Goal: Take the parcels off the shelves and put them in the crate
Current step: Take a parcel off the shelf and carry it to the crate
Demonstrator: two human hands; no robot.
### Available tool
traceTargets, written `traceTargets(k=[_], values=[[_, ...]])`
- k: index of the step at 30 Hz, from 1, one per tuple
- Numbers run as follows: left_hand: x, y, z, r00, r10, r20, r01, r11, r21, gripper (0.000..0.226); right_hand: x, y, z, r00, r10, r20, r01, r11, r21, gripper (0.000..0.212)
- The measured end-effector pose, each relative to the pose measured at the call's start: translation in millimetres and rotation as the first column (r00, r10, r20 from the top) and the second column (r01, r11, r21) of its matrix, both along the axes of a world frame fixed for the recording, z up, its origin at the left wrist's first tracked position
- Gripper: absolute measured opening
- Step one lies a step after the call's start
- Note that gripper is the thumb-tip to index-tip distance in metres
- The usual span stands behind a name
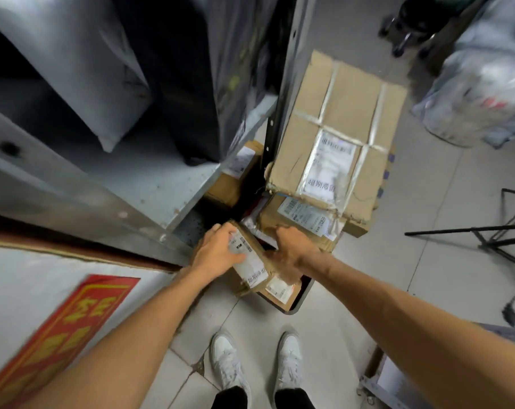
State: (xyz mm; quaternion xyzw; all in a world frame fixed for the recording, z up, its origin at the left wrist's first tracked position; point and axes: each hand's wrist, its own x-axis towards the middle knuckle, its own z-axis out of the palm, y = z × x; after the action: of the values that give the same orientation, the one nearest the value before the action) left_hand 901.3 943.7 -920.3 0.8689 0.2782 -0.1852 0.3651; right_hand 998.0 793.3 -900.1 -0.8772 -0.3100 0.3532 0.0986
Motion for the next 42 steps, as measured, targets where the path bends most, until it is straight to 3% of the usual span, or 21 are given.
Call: traceTargets(k=[3,6,10,16,22,27,34,38,42], values=[[15,9,72,0.987,-0.158,-0.007,0.158,0.987,0.037,0.051,10,4,70,0.989,0.126,0.077,-0.122,0.991,-0.053,0.038],[33,14,160,0.958,-0.286,0.017,0.283,0.954,0.101,0.051,21,4,152,0.969,0.193,0.156,-0.191,0.981,-0.025,0.041],[61,10,285,0.884,-0.465,-0.037,0.456,0.845,0.280,0.050,38,-4,272,0.933,0.171,0.317,-0.175,0.984,-0.017,0.047],[97,-13,436,0.841,-0.537,0.068,0.467,0.783,0.412,0.054,48,-27,413,0.894,0.109,0.434,-0.130,0.991,0.018,0.046],[93,-30,511,0.845,-0.531,0.066,0.422,0.738,0.526,0.053,45,-46,474,0.869,0.114,0.482,-0.108,0.993,-0.040,0.048],[40,-41,538,0.915,-0.381,0.133,0.248,0.791,0.559,0.049,22,-45,495,0.806,0.221,0.550,-0.238,0.970,-0.040,0.041],[-109,-42,541,0.989,-0.002,0.150,-0.082,0.832,0.549,0.048,-67,-9,508,0.683,0.471,0.558,-0.538,0.842,-0.052,0.039],[-219,-37,545,0.952,0.267,0.148,-0.304,0.779,0.549,0.051,-151,24,519,0.577,0.600,0.554,-0.702,0.711,-0.040,0.046],[-335,-44,554,0.859,0.489,0.152,-0.486,0.684,0.543,0.055,-262,53,526,0.442,0.707,0.553,-0.844,0.535,-0.010,0.057]])
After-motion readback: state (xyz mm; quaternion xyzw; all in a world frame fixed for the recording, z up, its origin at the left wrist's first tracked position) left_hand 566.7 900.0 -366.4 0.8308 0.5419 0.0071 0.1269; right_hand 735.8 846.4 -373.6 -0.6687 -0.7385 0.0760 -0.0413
